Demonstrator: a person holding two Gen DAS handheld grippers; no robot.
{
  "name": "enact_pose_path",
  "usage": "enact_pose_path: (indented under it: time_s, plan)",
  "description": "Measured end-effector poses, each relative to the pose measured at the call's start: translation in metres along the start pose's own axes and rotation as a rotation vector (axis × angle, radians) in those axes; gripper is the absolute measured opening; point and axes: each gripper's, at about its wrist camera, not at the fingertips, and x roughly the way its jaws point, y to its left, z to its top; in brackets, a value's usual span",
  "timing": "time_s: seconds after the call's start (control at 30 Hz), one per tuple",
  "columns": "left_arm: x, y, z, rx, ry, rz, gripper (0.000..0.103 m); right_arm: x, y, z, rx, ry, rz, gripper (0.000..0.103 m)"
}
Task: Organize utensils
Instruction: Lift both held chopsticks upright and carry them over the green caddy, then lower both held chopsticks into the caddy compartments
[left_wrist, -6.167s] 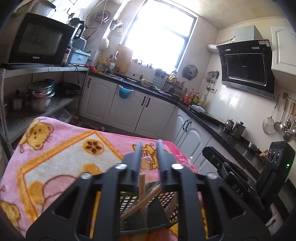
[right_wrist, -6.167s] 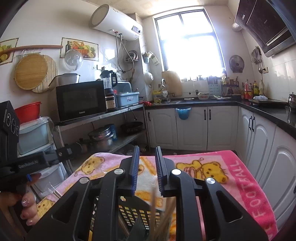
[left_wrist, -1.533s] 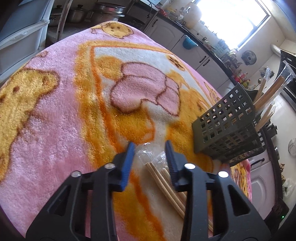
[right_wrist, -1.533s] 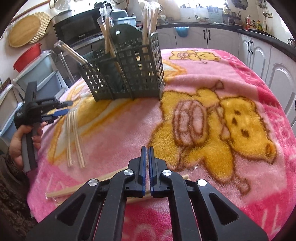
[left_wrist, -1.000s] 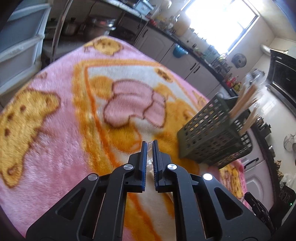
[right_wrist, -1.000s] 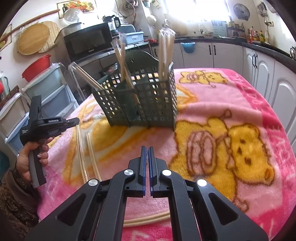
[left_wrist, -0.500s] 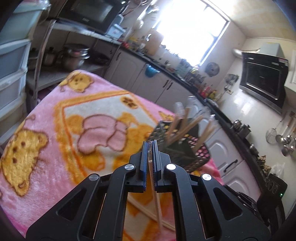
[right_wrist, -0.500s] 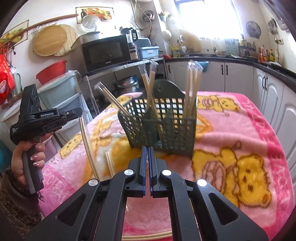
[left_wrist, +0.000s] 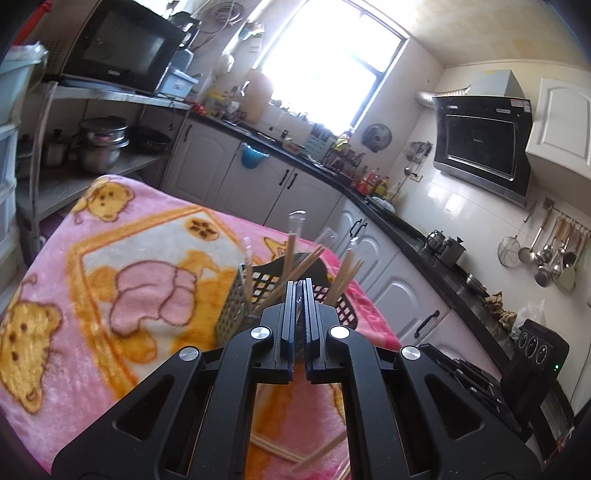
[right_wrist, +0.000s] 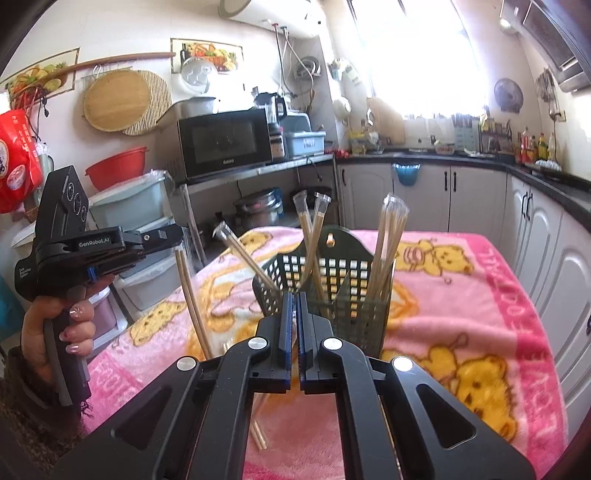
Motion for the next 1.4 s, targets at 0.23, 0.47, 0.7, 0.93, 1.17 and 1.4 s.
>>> enact_pose_path:
  time_s: [0.23,0.47,0.7,0.93,1.17,1.4]
  plan:
    - [0.002,-0.013,0.011,0.025,-0.009,-0.034,0.001,-0.012,-0.007,0.014,-0.01,-0.062,-0.037,0.002]
    - [0.002,-0.028,0.021,0.052,-0.03,-0.07,0.001,-0.019,-0.016,0.025,-0.009,-0.099,-0.059,0.002]
    - [0.007,-0.049,0.031,0.091,-0.049,-0.115,0.001,-0.026,-0.018,0.037,-0.014,-0.145,-0.065,0.002]
    - [0.007,-0.066,0.047,0.115,-0.094,-0.149,0.001,-0.032,-0.017,0.059,-0.04,-0.208,-0.071,0.002]
    - [0.006,-0.079,0.07,0.132,-0.156,-0.172,0.001,-0.034,-0.022,0.085,-0.057,-0.275,-0.081,0.002]
    - [0.009,-0.088,0.087,0.141,-0.2,-0.186,0.001,-0.035,-0.025,0.108,-0.073,-0.327,-0.08,0.002]
